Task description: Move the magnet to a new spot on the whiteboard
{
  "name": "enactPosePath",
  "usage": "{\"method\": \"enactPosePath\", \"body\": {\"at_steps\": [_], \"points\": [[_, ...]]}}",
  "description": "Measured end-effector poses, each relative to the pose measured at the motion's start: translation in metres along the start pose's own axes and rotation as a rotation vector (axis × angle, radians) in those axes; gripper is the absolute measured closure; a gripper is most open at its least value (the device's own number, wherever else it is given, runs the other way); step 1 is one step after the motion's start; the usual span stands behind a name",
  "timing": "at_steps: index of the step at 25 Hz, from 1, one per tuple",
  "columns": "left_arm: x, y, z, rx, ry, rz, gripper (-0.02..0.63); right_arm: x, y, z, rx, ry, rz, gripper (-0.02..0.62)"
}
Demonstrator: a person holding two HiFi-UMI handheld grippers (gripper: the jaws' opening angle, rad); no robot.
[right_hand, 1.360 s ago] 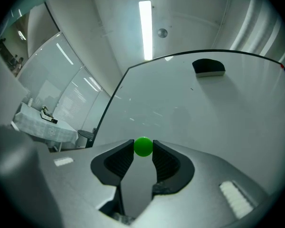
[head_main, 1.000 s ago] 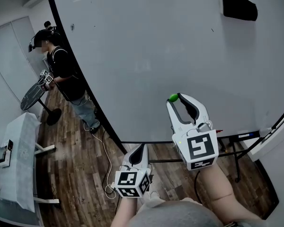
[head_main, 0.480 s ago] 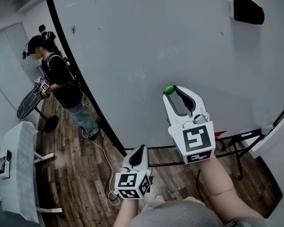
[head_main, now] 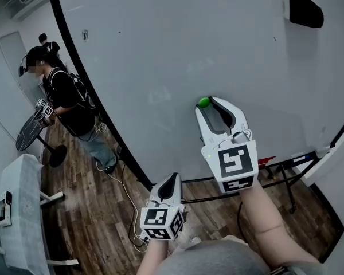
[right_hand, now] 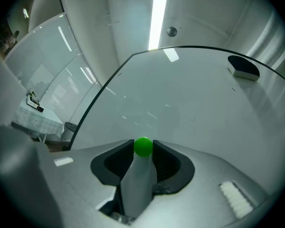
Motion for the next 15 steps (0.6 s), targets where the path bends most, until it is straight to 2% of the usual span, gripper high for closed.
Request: {"method": "enactPosePath", "body": {"at_steps": [15], "points": [[-0.0106, 0.0021, -0.0034, -0.014, 0.056, -0.015, 0.601, -0.0009, 0.0009, -0.0018, 0.005, 0.051, 0.019, 0.451]]}}
Point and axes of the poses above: the fingertips, and each gripper's own axes: x backward along the fingers, z to its right, y out of its underside, the point moved 2 cm from there along x, backward along the fingers, and after that the axes turned 7 degrees about -y, right-handed, at the moved point
